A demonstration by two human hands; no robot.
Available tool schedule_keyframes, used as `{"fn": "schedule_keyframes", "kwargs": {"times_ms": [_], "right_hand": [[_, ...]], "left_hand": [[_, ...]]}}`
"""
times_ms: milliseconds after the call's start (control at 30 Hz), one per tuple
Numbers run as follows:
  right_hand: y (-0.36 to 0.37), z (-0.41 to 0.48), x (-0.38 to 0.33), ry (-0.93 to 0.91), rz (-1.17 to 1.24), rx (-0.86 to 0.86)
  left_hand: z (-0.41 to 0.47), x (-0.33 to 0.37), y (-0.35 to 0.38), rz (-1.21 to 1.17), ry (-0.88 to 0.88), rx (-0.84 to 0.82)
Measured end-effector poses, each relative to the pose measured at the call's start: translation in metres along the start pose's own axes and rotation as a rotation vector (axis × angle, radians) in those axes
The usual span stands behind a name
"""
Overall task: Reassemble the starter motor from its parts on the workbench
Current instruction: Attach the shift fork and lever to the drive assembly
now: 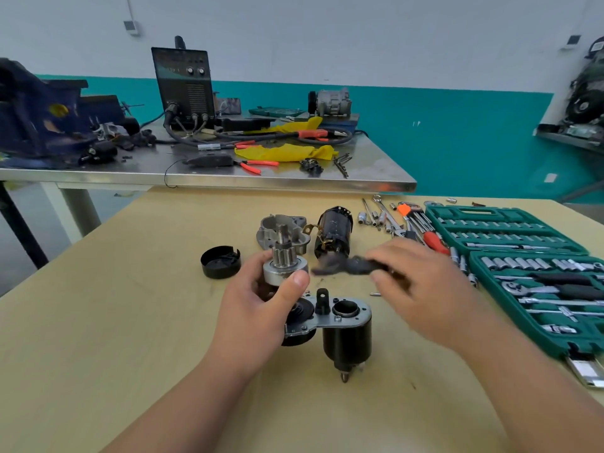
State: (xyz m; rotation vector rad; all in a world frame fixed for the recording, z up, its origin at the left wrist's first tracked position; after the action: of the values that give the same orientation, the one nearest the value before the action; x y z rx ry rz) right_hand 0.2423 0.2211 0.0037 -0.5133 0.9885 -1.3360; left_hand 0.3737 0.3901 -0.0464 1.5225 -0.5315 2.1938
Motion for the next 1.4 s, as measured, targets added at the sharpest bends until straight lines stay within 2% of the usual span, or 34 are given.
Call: {"fn": "schedule_keyframes", "kwargs": {"times_ms": [67, 133, 200, 300, 767, 1100, 1400], "right_hand": [[-0.013, 0.005, 0.006, 0.347, 0.385, -0.234], [-0.023, 0.012, 0.009, 0.522, 0.675, -0.453], [-0.026, 0.020, 0.006, 0.589, 0.737, -0.620], [-0.021, 0.032, -0.004, 0.637, 0.622, -0.767], [-0.013, 0.036, -0.017, 0.715, 0.771, -0.712], [-0.015, 0.048, -0.024, 0.702, 0.644, -0.717], [-0.016, 0.046, -0.019, 0.665, 0.727, -0.644]], "left_hand": [[0.000, -0.001, 0.000, 0.011, -0.002, 0.009], [0.000, -0.001, 0.000, 0.017, 0.010, 0.003], [-0.001, 0.000, 0.000, 0.030, 0.037, -0.011], [-0.003, 0.003, -0.001, 0.041, 0.075, -0.021], [-0.003, 0.004, -0.001, 0.019, 0.105, -0.054], [-0.002, 0.005, 0.001, -0.025, 0.115, -0.064], [-0.002, 0.008, 0.001, -0.016, 0.172, -0.078]]}}
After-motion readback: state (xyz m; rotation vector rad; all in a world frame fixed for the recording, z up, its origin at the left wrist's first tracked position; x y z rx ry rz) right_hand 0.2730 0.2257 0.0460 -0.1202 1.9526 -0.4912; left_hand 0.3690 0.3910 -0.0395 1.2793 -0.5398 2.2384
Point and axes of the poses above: each hand's wrist, its own z-axis towards the middle knuckle, its own y-axis out of the palm, x = y × z, the point moved 1 cm from there along z, towards the middle knuckle
